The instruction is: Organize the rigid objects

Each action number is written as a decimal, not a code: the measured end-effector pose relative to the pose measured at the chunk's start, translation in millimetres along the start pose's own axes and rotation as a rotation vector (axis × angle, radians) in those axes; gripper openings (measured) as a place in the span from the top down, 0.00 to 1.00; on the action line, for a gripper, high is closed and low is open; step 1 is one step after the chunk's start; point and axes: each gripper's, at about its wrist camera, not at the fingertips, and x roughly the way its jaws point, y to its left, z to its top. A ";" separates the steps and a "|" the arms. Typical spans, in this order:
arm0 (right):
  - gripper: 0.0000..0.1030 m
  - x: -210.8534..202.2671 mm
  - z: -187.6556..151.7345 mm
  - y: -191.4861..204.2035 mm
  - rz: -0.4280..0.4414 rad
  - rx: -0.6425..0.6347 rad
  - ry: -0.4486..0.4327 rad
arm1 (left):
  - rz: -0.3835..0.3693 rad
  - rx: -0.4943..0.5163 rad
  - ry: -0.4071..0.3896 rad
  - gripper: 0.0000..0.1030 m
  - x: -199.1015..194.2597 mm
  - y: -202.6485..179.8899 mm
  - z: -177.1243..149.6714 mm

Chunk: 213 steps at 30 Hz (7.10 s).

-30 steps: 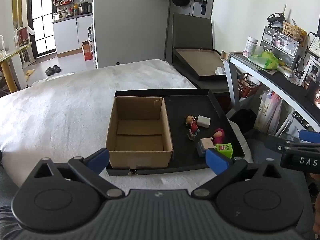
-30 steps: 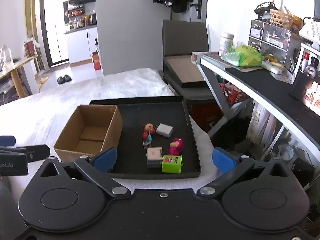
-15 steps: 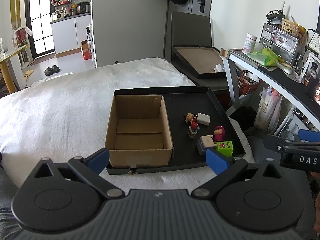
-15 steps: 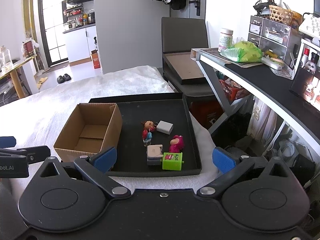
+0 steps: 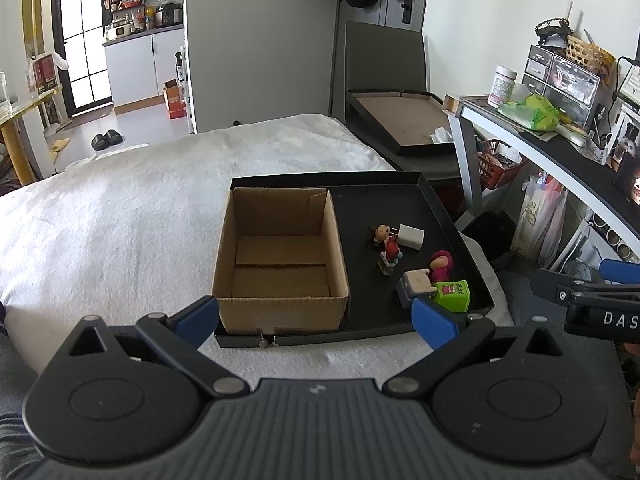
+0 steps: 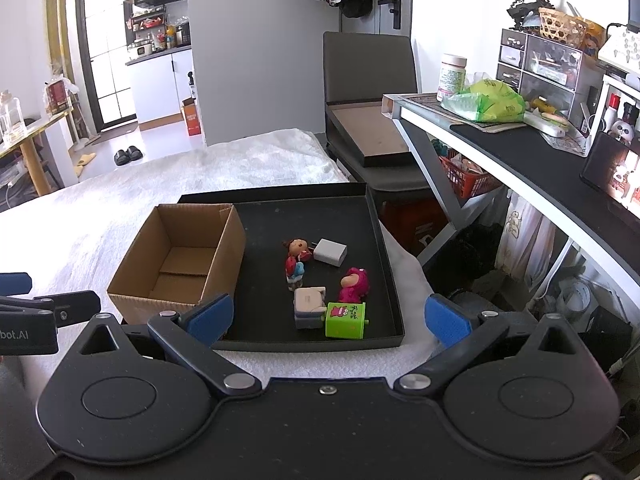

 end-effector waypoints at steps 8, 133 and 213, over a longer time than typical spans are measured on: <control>0.00 0.1 -0.4 -1.1 -0.001 0.000 0.001 | -0.001 0.003 0.002 0.01 0.5 -0.3 -0.5; 0.47 240.4 -26.6 -36.4 0.050 -0.083 0.426 | 0.252 0.192 0.260 0.57 207.7 -80.4 32.2; 0.47 222.0 67.6 148.7 0.284 -0.538 0.156 | 0.256 -0.322 0.089 0.89 194.6 100.1 27.1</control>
